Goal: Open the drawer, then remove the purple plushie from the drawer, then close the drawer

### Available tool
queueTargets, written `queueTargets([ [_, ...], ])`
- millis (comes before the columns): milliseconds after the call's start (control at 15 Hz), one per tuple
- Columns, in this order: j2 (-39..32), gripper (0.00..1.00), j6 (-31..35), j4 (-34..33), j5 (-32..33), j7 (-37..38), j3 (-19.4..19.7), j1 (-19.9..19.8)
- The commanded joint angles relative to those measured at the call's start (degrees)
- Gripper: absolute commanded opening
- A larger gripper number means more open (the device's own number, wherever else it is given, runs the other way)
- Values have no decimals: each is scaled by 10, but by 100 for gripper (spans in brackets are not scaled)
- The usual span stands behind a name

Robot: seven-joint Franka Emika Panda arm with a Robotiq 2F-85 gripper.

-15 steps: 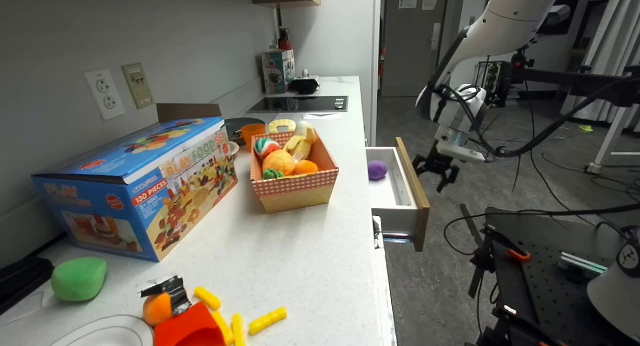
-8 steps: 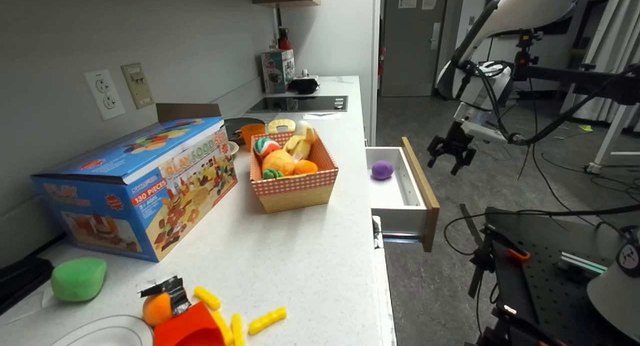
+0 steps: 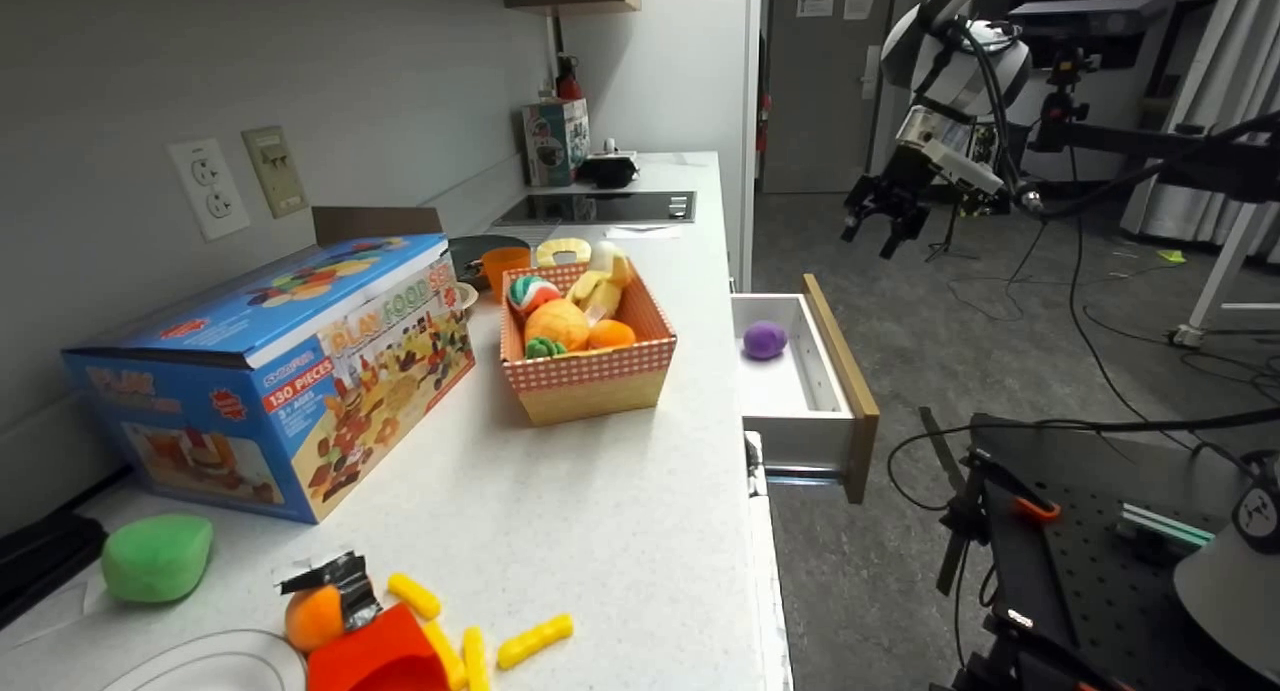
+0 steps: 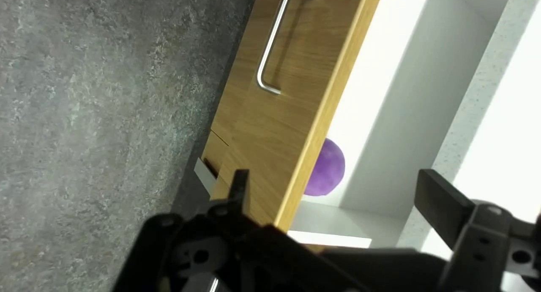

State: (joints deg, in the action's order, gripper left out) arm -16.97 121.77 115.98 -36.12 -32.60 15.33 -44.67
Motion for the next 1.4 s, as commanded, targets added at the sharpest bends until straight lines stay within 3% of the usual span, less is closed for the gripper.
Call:
queueTargets([
  [0,-7,100,-64,-48,28,-23,7,-6],
  [133,-14,100,-91,-61,45,-31,6,-6],
  [200,25,100,16,84,8,-96,-4,3],
  [600,28,100,150,244,-63,-242,-29,23],
  [1000,76,100,234,333,-137,-374,-39,63],
  [1133,89,100,264,352,-162,-388,-32,81],
  [1200,50,100,232,316,-137,-360,-21,85],
  [1333,67,100,247,334,-145,-369,-17,92],
])
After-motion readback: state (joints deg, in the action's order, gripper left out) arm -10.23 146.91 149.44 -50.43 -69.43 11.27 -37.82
